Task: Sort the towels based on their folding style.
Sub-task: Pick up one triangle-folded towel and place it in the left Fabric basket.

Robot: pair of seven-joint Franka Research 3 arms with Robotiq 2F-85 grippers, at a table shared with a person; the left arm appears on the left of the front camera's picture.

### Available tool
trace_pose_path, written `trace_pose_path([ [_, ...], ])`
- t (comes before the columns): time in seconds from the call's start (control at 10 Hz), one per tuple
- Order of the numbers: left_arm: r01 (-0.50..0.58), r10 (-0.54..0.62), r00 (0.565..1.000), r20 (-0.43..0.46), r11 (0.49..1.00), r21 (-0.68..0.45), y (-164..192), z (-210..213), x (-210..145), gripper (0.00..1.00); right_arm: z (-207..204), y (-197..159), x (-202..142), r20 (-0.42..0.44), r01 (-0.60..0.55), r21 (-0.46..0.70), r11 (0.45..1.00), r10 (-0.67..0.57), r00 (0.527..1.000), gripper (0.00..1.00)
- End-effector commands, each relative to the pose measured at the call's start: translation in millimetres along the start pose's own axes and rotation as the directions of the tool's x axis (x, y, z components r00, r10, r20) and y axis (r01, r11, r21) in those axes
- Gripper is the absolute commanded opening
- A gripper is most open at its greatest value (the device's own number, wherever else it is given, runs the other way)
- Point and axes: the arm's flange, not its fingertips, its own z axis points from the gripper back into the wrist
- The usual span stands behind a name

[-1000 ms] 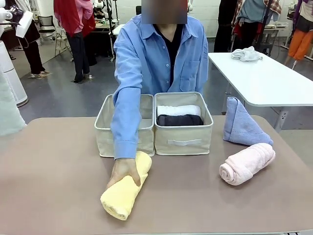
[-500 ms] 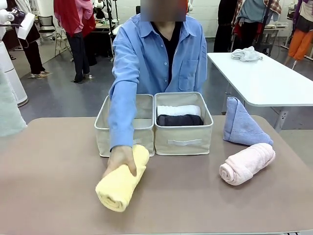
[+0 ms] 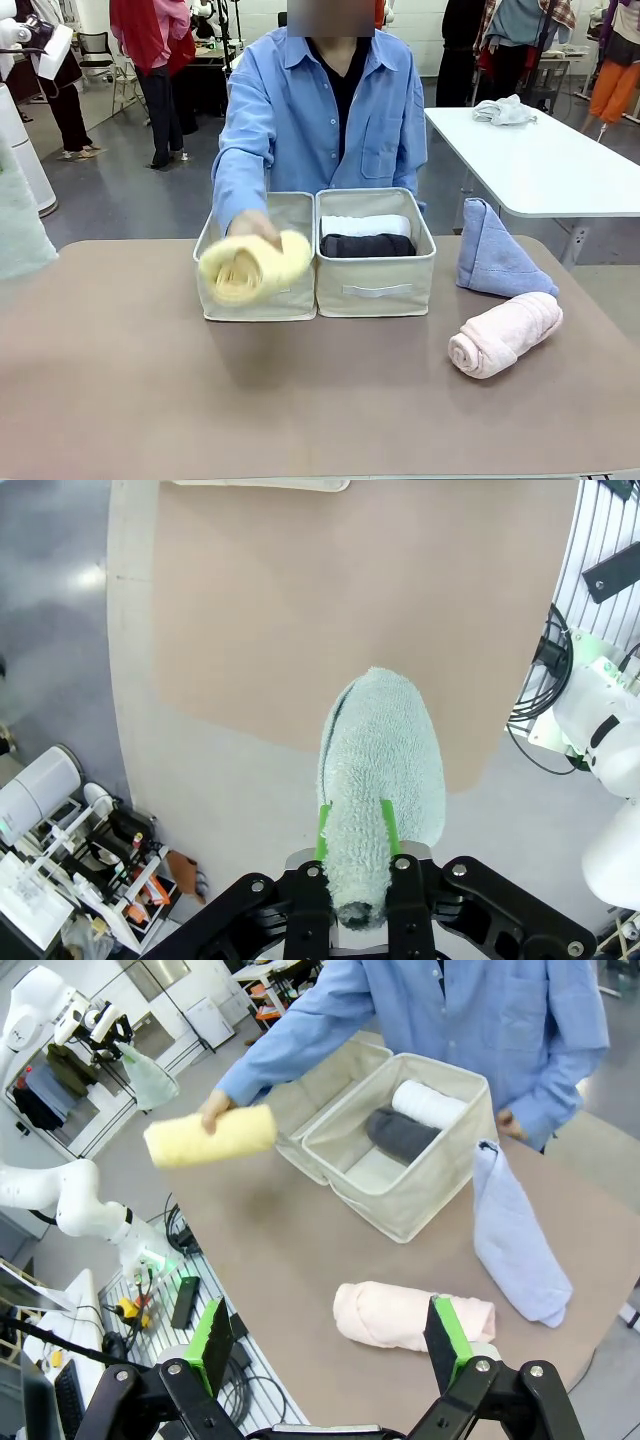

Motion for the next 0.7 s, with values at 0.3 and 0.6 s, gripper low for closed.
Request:
trace_pose_path([
  [0.3, -0.006, 0.006, 1.000, 0.007, 0.999, 0.031, 4.0, 5.6, 2.5, 0.17, -0.6, 0.7, -0.7, 0.011, -0.010, 0.013, 1.000, 0.009, 1.000, 1.00],
  [0.6, 0.047, -0.048, 0.999, 0.012, 0.997, 0.054, 14.5, 15.6, 25.3, 0.17, -0.6, 0.7, -0.7, 0.011, -0.010, 0.013, 1.000, 0.009, 1.000, 1.00],
])
